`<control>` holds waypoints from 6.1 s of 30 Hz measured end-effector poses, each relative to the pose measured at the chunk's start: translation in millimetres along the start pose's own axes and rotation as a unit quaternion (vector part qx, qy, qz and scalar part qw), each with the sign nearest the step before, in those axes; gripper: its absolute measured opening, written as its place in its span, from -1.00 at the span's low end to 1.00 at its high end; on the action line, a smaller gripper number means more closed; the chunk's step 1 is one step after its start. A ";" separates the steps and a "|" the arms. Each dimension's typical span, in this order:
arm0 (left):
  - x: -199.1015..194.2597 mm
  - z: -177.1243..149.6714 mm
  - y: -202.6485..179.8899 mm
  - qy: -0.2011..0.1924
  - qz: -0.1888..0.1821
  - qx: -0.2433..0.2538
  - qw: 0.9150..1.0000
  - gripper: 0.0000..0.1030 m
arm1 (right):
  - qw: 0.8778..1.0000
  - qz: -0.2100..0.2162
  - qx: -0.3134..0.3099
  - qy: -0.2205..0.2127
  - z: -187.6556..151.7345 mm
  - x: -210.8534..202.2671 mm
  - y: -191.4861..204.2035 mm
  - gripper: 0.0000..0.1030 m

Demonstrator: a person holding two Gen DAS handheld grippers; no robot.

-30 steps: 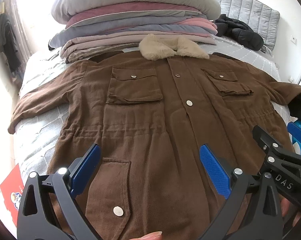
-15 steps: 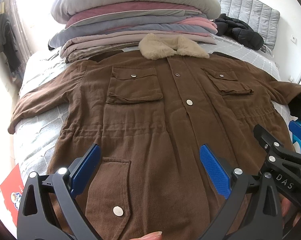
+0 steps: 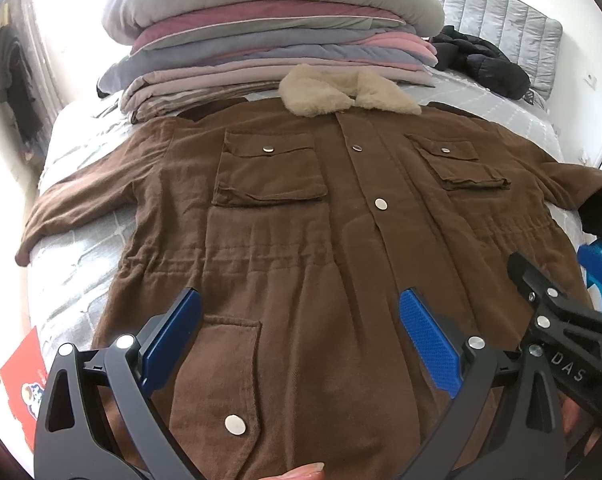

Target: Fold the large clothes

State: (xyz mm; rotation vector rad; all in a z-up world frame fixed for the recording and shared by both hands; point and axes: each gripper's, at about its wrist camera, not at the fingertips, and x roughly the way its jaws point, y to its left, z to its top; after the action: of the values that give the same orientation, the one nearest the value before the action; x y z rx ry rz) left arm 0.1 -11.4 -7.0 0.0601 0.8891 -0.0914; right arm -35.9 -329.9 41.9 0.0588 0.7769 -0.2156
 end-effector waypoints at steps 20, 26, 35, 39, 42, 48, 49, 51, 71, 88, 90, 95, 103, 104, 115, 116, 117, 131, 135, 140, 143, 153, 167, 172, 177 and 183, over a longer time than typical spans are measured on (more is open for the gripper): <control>0.8 -2.3 -1.4 0.002 0.006 0.007 1.000 0.85 | 1.000 -0.008 -0.002 -0.004 -0.8 -0.4 2.0 0.87; 0.5 -2.4 -1.9 0.002 0.005 0.006 1.000 0.85 | 1.000 -0.008 -0.003 -0.006 -0.5 -0.5 2.2 0.87; 0.7 -2.3 -1.9 0.002 0.005 0.006 1.000 0.85 | 1.000 -0.014 -0.007 -0.012 0.1 -4.0 3.3 0.87; 0.8 -2.1 -1.9 0.002 0.006 0.006 1.000 0.85 | 1.000 -0.017 -0.009 -0.014 0.4 -5.1 4.0 0.87; 0.4 -2.1 -2.4 0.001 0.006 0.007 1.000 0.85 | 0.999 -0.022 -0.013 -0.019 -0.1 -7.2 5.6 0.87; -0.2 -2.1 -2.5 0.000 0.007 0.007 1.000 0.85 | 0.999 -0.026 -0.016 -0.024 -0.2 -9.0 6.3 0.87; -0.4 -2.3 -2.4 0.000 0.007 0.008 1.000 0.85 | 0.999 -0.027 -0.016 -0.025 0.0 -9.4 6.6 0.87; -0.4 -2.2 -2.3 -0.001 0.007 0.008 1.000 0.85 | 0.999 -0.027 -0.017 -0.025 -0.1 -9.8 6.2 0.87; -5.3 8.5 2.0 -0.007 -0.001 -0.003 1.000 0.85 | 0.998 0.008 0.064 0.018 16.9 13.9 -52.0 0.87; 21.5 10.8 10.5 0.037 -0.014 -0.009 0.999 0.85 | 0.916 0.006 0.400 0.027 54.9 101.1 -349.6 0.76; 25.2 10.7 10.2 0.043 -0.017 -0.007 0.999 0.85 | 0.905 0.009 0.425 0.012 57.9 117.1 -359.4 0.68; 36.1 12.9 11.7 0.063 -0.027 -0.007 0.998 0.86 | 0.875 -0.012 0.484 -0.011 66.6 164.2 -381.5 0.17; 50.3 13.9 22.3 0.084 -0.028 -0.016 0.996 0.85 | 0.868 -0.032 0.488 -0.092 94.9 178.3 -387.7 -0.86; 52.6 14.0 24.6 0.088 -0.027 -0.020 0.996 0.85 | 0.873 -0.030 0.475 -0.104 101.9 174.0 -381.7 -0.87; 41.7 20.0 41.1 0.076 -0.033 -0.048 0.995 0.85 | 0.966 0.034 0.105 -0.234 221.1 96.9 -174.3 -0.96; 39.4 20.7 42.7 0.073 -0.034 -0.049 0.996 0.85 | 0.970 0.051 0.052 -0.233 223.3 94.2 -133.7 -0.96; 37.0 21.0 43.8 0.071 -0.035 -0.051 0.996 0.85 | 0.972 0.069 0.005 -0.222 221.7 94.8 -99.1 -0.96; 29.1 20.0 62.0 0.069 -0.047 -0.075 0.994 0.85 | 0.907 0.123 0.396 -0.072 73.9 139.8 -277.3 0.20; 34.3 18.5 50.0 0.072 -0.043 -0.060 0.995 0.85 | 0.836 0.150 0.526 -0.047 34.5 164.7 -352.5 0.20; 43.8 19.1 38.0 0.081 -0.041 -0.049 0.995 0.85 | 0.754 0.198 0.625 -0.049 5.6 201.6 -372.0 0.20; 46.8 20.6 36.0 0.085 -0.044 -0.049 0.994 0.85 | 0.748 0.204 0.629 -0.057 15.9 209.6 -366.0 0.20; 48.4 21.5 33.0 0.087 -0.049 -0.048 0.994 0.85 | 0.709 0.194 0.676 -0.054 43.2 254.4 -372.4 0.16; 43.4 22.0 38.5 0.085 -0.053 -0.057 0.993 0.85 | 0.685 0.228 0.674 -0.153 11.6 220.8 -378.4 -0.62; 42.6 21.3 37.6 0.083 -0.055 -0.054 0.994 0.85 | 0.747 0.192 0.614 -0.169 35.1 184.6 -378.9 -0.64; 40.3 21.8 40.6 0.080 -0.055 -0.056 0.994 0.85 | 0.850 0.092 0.478 -0.202 89.9 139.9 -352.5 -0.65; 37.3 20.5 47.1 0.079 -0.056 -0.059 0.993 0.85 | 0.964 -0.031 0.138 -0.225 201.5 109.7 -251.1 -0.69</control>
State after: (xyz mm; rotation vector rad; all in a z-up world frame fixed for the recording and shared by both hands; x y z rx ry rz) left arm 44.2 31.5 -22.4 -0.0949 1.0552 -0.1395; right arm 125.1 -620.4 115.2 0.2410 0.2906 -0.3801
